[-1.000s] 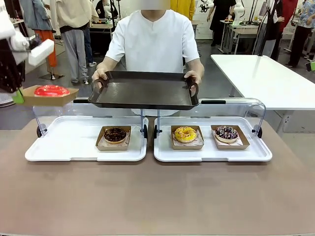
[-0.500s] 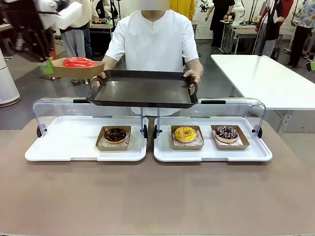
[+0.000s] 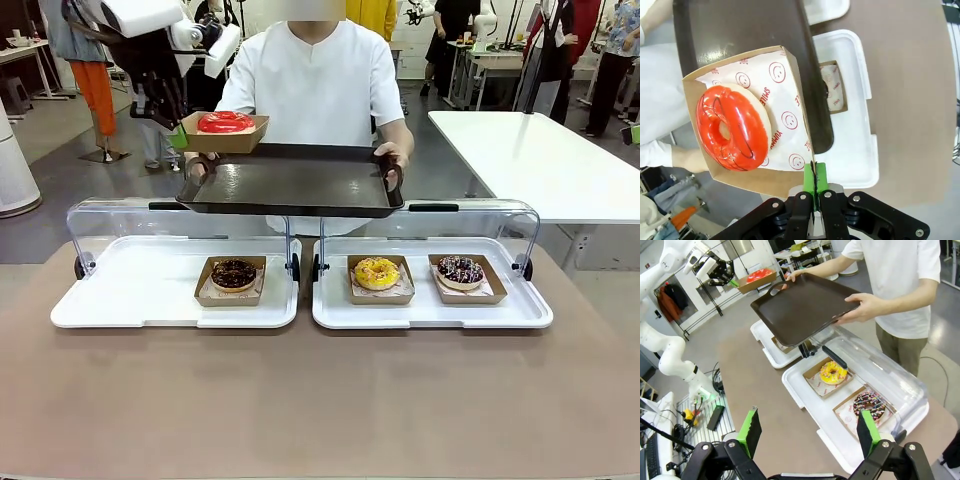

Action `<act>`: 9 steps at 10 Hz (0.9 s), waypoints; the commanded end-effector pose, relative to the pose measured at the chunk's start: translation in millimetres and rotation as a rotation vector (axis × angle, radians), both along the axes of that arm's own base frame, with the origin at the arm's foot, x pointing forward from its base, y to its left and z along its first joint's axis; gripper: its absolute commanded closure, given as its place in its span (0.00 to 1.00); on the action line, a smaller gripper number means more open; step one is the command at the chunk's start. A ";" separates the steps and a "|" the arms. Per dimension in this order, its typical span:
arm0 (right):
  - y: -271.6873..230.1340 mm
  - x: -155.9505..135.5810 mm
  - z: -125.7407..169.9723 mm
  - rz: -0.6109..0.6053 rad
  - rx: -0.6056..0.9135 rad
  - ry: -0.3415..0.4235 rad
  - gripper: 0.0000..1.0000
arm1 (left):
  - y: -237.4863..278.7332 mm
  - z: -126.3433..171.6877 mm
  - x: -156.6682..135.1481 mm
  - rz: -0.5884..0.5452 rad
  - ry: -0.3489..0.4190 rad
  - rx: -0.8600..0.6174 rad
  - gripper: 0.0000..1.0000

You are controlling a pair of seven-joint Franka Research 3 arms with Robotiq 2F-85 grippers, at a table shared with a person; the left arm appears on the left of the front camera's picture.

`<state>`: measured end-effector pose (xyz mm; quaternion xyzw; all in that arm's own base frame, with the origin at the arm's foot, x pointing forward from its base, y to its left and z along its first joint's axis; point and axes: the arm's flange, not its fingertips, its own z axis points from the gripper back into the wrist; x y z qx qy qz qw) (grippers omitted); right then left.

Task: Provide the desired donut to the person.
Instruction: Place the picked Paper togo box onto the Handle tray extended by the person.

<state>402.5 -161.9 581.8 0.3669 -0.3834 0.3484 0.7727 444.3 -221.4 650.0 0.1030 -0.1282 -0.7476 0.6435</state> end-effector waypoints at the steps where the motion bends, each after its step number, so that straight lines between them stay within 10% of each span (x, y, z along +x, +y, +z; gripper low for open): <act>1: 0.7 -0.6 -1.0 0.002 0.001 0.002 0.00 | 0.8 -1.2 31.1 0.027 -0.002 -0.025 0.99; 9: 0.7 -0.6 -1.0 0.002 0.001 0.002 0.00 | 9.8 -55.5 90.7 0.051 0.116 -0.022 0.99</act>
